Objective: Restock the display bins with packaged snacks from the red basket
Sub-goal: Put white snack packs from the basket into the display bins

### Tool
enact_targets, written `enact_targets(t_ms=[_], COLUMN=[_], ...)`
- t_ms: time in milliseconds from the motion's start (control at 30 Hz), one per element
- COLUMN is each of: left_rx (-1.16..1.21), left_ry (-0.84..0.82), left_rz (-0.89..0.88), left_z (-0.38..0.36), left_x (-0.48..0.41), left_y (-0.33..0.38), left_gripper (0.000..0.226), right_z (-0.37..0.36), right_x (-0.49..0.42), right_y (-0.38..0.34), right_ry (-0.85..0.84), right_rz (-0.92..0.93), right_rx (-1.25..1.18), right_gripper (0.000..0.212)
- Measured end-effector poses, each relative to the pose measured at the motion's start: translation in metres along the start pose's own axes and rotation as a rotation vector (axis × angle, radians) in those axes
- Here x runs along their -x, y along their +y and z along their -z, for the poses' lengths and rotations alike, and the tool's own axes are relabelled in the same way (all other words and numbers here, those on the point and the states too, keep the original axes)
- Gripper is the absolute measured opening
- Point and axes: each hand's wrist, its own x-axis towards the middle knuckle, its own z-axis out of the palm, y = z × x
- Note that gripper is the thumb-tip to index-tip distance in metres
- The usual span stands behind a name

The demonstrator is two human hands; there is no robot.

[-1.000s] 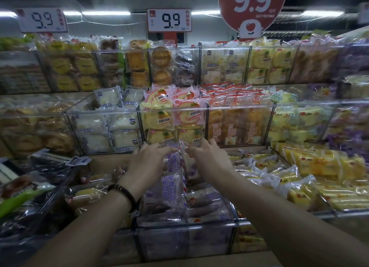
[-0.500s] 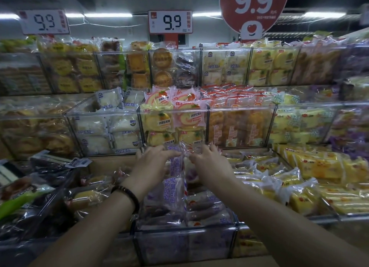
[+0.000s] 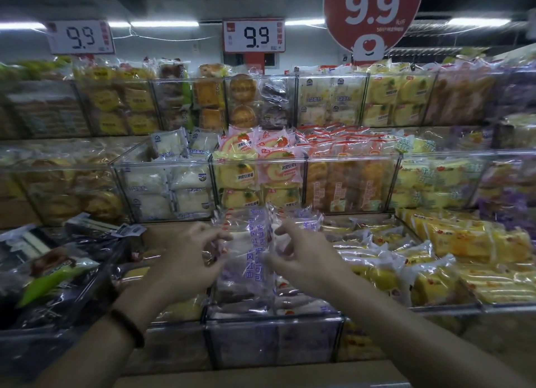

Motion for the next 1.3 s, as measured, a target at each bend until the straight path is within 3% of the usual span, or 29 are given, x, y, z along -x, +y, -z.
enact_targets(t_ms=[67,133,200,300,533,633,733,967,1067,1167,1300], left_rx=[-0.074,-0.065,-0.048,-0.077,0.013,-0.02,0.058,0.046,0.052,0.036,0.037], left_ry=[-0.105,-0.146,-0.097,0.005,0.271,0.234,0.174,0.236,0.241,0.176,0.011], left_rz=[0.03,0.069,0.071,0.073,0.111,0.127,0.127,0.143,0.156,0.147,0.155], left_z=[-0.009,-0.017,-0.023,-0.025,-0.02,-0.026,-0.03,-0.036,-0.04,-0.039,-0.026], left_x=[0.013,0.018,0.017,0.013,0.004,0.002,0.0,-0.009,-0.007,-0.008,-0.005], left_y=[-0.007,-0.006,-0.002,0.004,0.001,-0.005,-0.008,-0.001,-0.001,-0.005,-0.01], left_gripper=[0.07,0.083,0.07,0.048,0.048,0.05,0.054,0.048,0.051,0.053,0.053], right_z=[-0.015,-0.027,-0.037,-0.046,-0.045,-0.054,-0.062,-0.064,-0.058,-0.058,-0.065], right_x=[0.01,0.014,0.015,0.016,-0.009,-0.013,-0.014,-0.025,-0.026,-0.023,-0.024], right_y=[-0.001,0.001,0.001,-0.001,-0.01,-0.006,0.0,0.001,0.003,0.007,0.006], right_ry=[-0.056,-0.019,0.031,0.099,0.177,0.081,0.087,0.286,0.236,0.169,0.174], right_rz=[-0.013,-0.033,-0.027,0.02,0.038,-0.01,-0.047,-0.08,-0.102,-0.064,-0.089], right_rx=[0.003,-0.01,-0.045,-0.07,-0.144,-0.09,-0.053,-0.106,-0.234,-0.106,-0.119], right_gripper=[0.073,0.085,0.084,0.065,0.069,0.069,0.074,0.032,0.047,0.071,0.063])
